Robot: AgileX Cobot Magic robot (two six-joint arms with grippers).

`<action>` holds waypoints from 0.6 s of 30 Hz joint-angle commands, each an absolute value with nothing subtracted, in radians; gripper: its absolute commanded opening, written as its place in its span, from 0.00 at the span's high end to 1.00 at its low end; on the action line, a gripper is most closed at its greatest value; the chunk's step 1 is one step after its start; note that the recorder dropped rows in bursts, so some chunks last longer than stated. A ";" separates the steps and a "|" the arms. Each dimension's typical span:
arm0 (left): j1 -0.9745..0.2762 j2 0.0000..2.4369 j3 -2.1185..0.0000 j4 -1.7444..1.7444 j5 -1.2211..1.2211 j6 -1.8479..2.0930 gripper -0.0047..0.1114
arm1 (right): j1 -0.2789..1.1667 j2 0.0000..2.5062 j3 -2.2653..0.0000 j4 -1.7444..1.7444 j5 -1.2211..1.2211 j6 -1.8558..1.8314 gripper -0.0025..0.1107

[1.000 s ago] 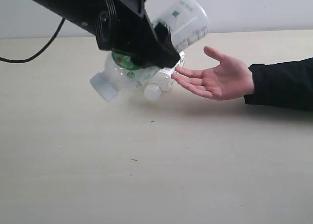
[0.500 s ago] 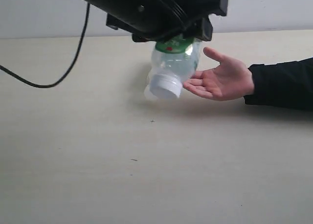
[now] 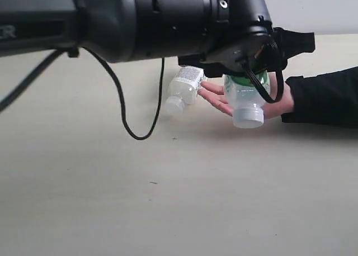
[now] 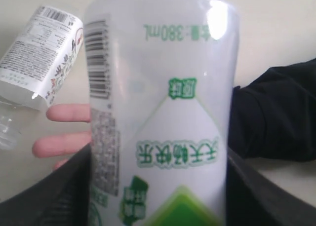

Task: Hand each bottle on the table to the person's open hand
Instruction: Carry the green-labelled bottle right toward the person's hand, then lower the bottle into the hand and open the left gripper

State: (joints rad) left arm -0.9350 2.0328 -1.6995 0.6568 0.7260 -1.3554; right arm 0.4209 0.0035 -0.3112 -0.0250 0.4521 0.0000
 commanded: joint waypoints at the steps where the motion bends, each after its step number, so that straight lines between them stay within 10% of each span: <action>1: -0.923 2.098 -1.739 0.698 0.694 -1.473 0.96 | 0.425 0.000 -0.307 -0.024 0.438 0.000 0.98; 18: -0.894 2.281 -1.844 0.614 0.625 -1.398 0.96 | 0.425 0.000 -0.307 -0.024 0.438 0.007 0.98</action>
